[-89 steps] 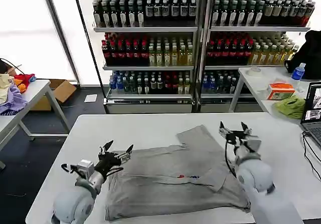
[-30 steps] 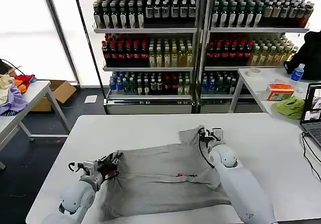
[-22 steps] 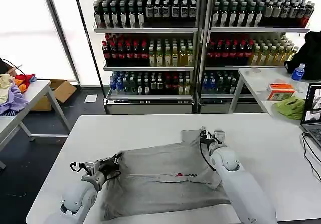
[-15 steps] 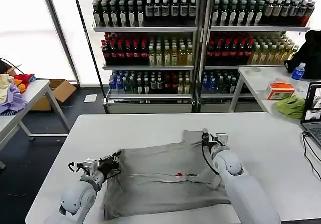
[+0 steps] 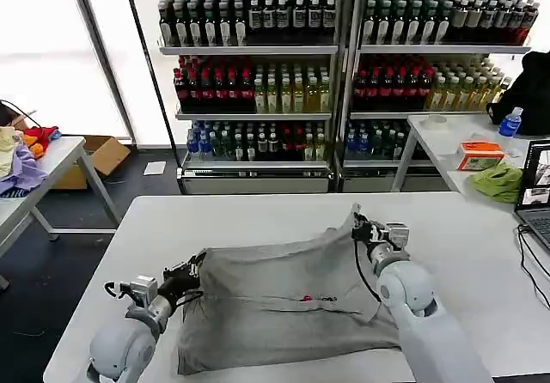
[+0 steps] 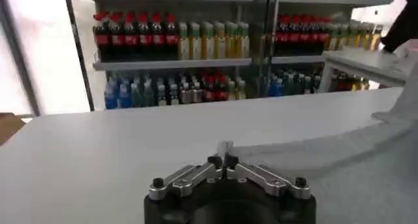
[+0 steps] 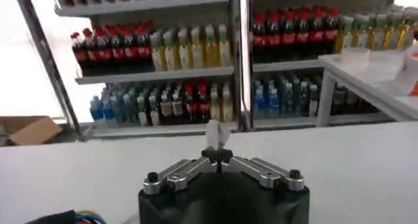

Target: Fold and organize the clothes.

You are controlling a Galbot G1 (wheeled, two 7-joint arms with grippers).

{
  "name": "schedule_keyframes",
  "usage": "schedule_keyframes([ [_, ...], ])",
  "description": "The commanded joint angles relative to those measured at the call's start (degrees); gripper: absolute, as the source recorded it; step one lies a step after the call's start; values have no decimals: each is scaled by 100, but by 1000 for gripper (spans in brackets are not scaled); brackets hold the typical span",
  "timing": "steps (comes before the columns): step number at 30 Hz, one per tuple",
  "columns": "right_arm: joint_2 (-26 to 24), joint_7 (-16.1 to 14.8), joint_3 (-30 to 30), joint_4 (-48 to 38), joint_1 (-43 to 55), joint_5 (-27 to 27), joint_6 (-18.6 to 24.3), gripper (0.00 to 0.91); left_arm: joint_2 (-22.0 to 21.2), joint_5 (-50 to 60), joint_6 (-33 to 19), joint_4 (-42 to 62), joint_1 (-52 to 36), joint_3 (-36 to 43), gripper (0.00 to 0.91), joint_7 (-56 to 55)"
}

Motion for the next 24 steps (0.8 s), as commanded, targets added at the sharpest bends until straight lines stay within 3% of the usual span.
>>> schedule_keyframes([
  [1,-18,310,605,1343,-1687,-9,8,0,61,268,-13,-672,1023,-134,0,-7],
  [8,-53,395,943,1565,-2904,-49,181,0,86,470,-22,-727,1541,-184,0,72],
  [16,66,469,829,1420,-3177,-509,470,0,-66,712,-31,-634,1600,-146,0,131],
  [24,117,509,711,1266,-3166,-667,492,0,-99,996,-88,-778,1674,-143,0,229],
])
